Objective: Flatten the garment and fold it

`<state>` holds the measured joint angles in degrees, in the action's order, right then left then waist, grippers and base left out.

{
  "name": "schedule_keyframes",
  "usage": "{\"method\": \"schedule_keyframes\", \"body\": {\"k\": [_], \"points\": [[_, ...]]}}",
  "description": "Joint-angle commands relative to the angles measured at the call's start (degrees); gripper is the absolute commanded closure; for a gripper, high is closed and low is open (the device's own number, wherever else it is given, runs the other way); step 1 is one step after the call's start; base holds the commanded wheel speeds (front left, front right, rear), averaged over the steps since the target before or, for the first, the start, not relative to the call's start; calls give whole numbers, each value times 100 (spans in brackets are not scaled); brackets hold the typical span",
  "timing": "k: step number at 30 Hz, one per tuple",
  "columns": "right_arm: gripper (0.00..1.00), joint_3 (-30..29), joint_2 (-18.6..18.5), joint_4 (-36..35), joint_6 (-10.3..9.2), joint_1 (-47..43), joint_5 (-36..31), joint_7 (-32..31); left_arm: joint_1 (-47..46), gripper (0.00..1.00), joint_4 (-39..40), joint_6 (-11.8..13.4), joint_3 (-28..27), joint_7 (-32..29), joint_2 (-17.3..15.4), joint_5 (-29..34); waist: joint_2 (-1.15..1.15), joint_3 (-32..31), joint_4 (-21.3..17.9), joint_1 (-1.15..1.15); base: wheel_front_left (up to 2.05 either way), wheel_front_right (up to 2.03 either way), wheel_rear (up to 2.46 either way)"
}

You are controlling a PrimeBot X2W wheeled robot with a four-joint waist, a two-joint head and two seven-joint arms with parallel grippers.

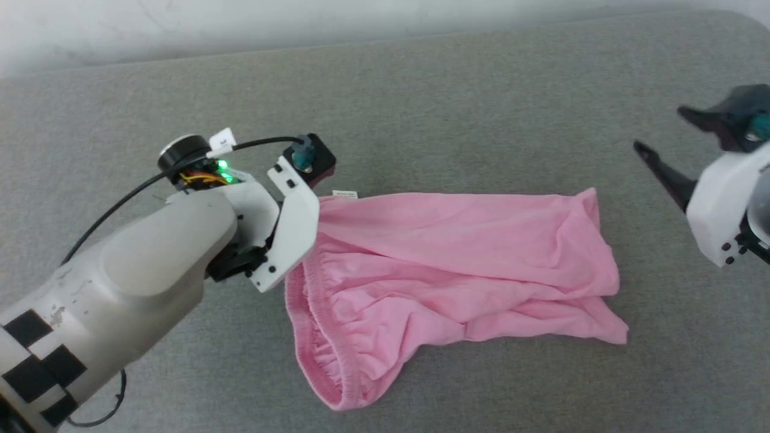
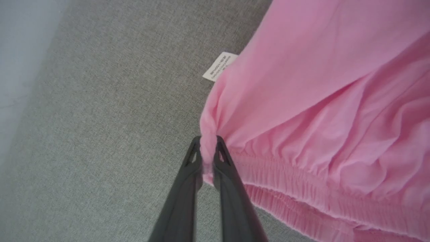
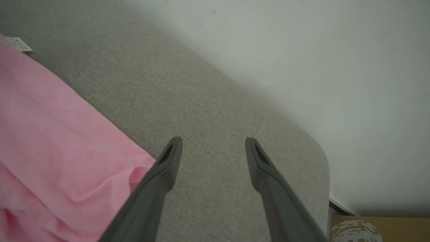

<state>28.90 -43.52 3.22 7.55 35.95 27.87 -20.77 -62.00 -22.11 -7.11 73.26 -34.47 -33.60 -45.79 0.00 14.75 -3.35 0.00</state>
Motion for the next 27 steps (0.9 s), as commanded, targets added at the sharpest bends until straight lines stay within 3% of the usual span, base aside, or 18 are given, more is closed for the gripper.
{"method": "schedule_keyframes", "body": {"k": [1,5,9,17,22,23,24,27], "points": [[0,221,-70,31,-6,234,190,-236,19,100,30,-37,9,39,59,42,0,95,149,0,0,0,0],[0,1249,-273,448,-6,944,1096,-1412,-81,100,87,-37,9,114,193,86,0,263,311,0,0,0,0],[0,1788,-41,991,-6,1412,1699,-1837,-195,100,92,-37,9,193,300,133,0,418,454,0,0,0,0],[0,2655,496,2282,-6,1429,2087,-1427,-290,100,52,-37,9,364,444,184,0,606,656,0,0,0,0],[0,3348,568,2539,-6,1288,2374,-1227,-202,100,19,-37,9,441,408,154,0,561,645,0,0,0,0],[30,3435,540,2543,-6,1328,2387,-1097,-176,100,2,-37,9,474,392,140,0,530,630,0,0,0,0],[100,3489,509,2569,-6,1389,2364,-905,-143,100,-17,-37,9,505,379,126,0,488,611,0,0,0,0],[100,3556,468,2658,-6,1547,2409,-351,-38,100,-73,-37,9,686,342,66,0,318,538,0,0,0,0]]}}
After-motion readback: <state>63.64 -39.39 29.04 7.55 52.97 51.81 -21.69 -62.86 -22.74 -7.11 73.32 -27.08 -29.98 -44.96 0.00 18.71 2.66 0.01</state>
